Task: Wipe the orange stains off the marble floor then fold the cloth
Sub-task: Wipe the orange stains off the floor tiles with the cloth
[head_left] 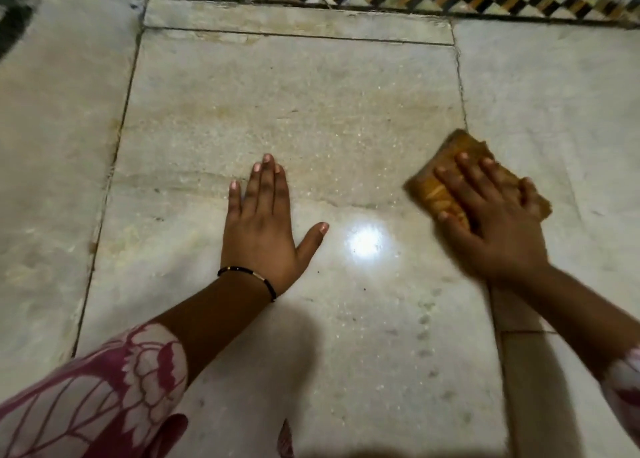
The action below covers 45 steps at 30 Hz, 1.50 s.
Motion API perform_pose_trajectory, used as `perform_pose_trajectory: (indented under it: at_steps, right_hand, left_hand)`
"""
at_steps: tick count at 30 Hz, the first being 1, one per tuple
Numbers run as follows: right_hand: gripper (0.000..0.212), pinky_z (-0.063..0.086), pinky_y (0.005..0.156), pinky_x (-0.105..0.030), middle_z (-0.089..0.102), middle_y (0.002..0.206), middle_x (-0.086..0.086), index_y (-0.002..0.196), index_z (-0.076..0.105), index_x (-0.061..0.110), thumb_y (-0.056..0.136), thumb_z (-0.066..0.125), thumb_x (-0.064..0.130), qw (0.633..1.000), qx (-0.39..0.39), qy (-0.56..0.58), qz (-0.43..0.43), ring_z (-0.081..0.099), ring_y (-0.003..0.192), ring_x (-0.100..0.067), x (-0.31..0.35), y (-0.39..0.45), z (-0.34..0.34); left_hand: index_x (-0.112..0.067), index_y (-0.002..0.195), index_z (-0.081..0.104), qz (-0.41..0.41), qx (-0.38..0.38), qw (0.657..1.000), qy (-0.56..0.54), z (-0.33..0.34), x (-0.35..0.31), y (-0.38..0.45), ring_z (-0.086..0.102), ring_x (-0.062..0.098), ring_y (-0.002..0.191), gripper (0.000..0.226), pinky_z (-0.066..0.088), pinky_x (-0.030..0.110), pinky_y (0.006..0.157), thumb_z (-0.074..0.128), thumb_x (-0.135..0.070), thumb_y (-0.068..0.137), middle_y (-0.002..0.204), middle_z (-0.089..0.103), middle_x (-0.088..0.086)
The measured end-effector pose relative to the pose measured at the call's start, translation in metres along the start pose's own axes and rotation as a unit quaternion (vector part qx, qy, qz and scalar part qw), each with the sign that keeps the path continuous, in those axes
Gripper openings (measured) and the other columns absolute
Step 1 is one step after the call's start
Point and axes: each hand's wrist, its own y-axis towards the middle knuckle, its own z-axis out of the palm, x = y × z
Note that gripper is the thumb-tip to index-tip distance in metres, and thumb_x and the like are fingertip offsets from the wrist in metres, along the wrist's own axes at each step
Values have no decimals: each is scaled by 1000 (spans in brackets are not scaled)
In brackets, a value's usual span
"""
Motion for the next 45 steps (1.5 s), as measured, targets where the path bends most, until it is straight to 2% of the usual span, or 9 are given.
perform_pose_trajectory:
  at_steps: [5, 10, 14, 21, 27, 30, 35, 40, 45]
  right_hand:
    - [63, -3, 111, -63, 4, 161, 5, 150, 9, 43, 90, 17, 61, 993, -16, 28, 112, -1, 147, -20, 6, 99, -12]
    - [60, 1, 112, -62, 8, 160, 7, 150, 7, 42, 92, 13, 57, 998, 2, -2, -56, 6, 147, -19, 45, 48, -1]
    - [64, 9, 111, -61, 17, 159, 6, 150, 16, 42, 89, 22, 63, 992, 35, -54, -107, 12, 147, -18, 4, -31, -3]
    - [77, -1, 111, -65, -6, 161, 6, 148, -2, 48, 78, 12, 79, 998, 28, -32, 53, -9, 146, -33, -5, 83, -18]
    - [73, -2, 113, -60, 7, 161, -1, 152, 8, 37, 86, 17, 66, 985, 11, -59, -159, -5, 146, -34, 122, 98, 8]
    - [71, 11, 112, -58, 16, 159, 3, 150, 18, 38, 85, 25, 65, 973, 14, -45, -225, 10, 146, -32, 105, 39, 12]
    - [72, 15, 110, -63, 8, 160, 4, 148, 4, 48, 81, 14, 75, 993, 17, -35, -113, 8, 145, -34, 56, 95, -8]
    - [80, -3, 112, -60, 0, 161, -2, 151, 4, 37, 81, 19, 73, 1000, 4, -21, -12, -3, 145, -39, 126, 204, -6]
    - [75, -4, 114, -58, 6, 161, -1, 152, 8, 36, 84, 17, 66, 974, 21, -61, -215, -4, 146, -36, 217, 176, 10]
  left_hand:
    - [-2, 150, 5, -4, 6, 1000, 1, 0, 0, -1, 3, 26, 146, 92, 2, 45, 118, 12, -70, 87, 158, 3, 15]
    - [-2, 149, 8, 1, 7, 1000, 0, -2, -1, -1, 6, 27, 145, 92, 4, 45, 117, 11, -69, 87, 158, 5, 16]
    - [-1, 149, 10, 7, 3, 1000, -3, 0, 1, -1, 8, 28, 145, 92, 5, 47, 117, 13, -69, 87, 157, 7, 16]
    - [-1, 149, 11, 1, -1, 1000, -12, 0, 0, -2, 7, 27, 145, 92, 4, 46, 117, 13, -69, 87, 157, 7, 16]
    - [-8, 150, 2, 20, 23, 995, -95, -12, 18, -4, -1, 19, 145, 91, -1, 37, 118, 19, -68, 84, 158, -4, 8]
    - [-10, 151, 2, 29, 27, 997, -61, -20, 64, -20, -1, 19, 145, 96, -1, 41, 117, 24, -71, 81, 158, -6, 6]
    - [-7, 151, 4, -51, 38, 998, -17, -19, 110, -42, 1, 24, 146, 102, 1, 50, 117, 19, -78, 79, 159, -1, 11]
    - [-6, 150, 6, -55, 19, 998, -13, -16, 105, -43, -1, 22, 146, 102, 0, 46, 117, 20, -78, 80, 159, 0, 11]
    - [-4, 150, 7, -73, 4, 997, -29, -20, 104, -44, 1, 22, 146, 106, -4, 45, 117, 26, -79, 77, 159, 2, 13]
